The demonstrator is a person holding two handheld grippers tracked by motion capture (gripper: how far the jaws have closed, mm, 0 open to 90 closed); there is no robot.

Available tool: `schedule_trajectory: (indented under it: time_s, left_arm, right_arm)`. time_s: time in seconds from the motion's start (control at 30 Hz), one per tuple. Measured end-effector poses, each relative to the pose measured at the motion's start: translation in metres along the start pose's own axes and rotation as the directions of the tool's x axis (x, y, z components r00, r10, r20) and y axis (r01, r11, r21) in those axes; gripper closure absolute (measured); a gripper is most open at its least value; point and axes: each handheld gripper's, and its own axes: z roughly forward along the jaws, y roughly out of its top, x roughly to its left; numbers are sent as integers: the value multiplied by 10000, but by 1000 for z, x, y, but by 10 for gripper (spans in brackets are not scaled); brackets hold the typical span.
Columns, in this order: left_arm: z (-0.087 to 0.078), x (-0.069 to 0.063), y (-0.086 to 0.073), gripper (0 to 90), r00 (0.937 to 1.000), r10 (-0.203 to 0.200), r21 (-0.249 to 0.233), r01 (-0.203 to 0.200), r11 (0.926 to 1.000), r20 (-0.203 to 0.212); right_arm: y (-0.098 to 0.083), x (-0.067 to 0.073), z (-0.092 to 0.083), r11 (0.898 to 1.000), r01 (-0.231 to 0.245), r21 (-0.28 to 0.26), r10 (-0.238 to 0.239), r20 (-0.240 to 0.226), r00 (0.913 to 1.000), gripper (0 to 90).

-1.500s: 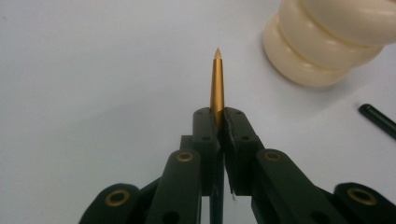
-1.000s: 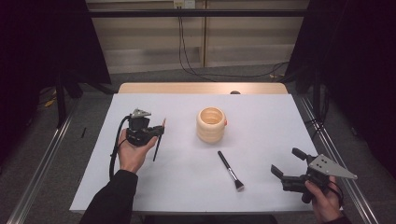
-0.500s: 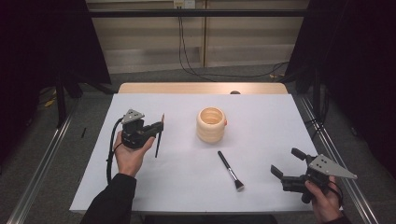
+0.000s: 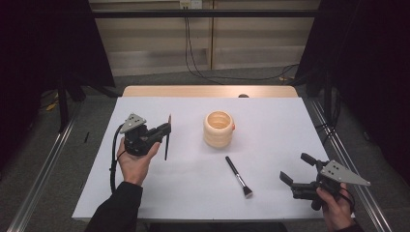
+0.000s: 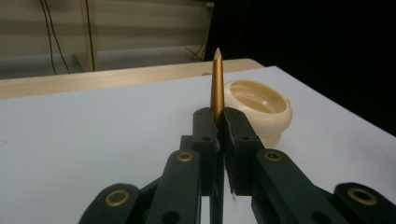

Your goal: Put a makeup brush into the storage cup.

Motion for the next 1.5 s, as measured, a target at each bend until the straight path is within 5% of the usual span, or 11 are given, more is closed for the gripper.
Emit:
schedule_trajectory:
  time_s: [0.67, 0.93, 1.07, 1.5]
  left_arm:
    - [-24, -10, 4, 842, 9985, 374, -765, -342, 9965, 405]
    - [-21, -17, 4, 842, 9971, 456, -491, -427, 9979, 609]
    - [-19, -23, 4, 842, 9964, 483, -490, -449, 9978, 703]
    - [-10, -40, 7, 842, 9893, 555, -594, -479, 9971, 1351]
  right_arm:
    - [12, -1, 10, 9985, -538, 67, 542, -1003, 9935, 8]
    - [24, 6, 31, 9987, -50, 499, 138, -1780, 9839, 20]
    - [26, 9, 41, 9987, -70, 504, 143, -1455, 9893, 74]
    - [40, 21, 60, 9985, -151, 523, 274, -2422, 9698, 61]
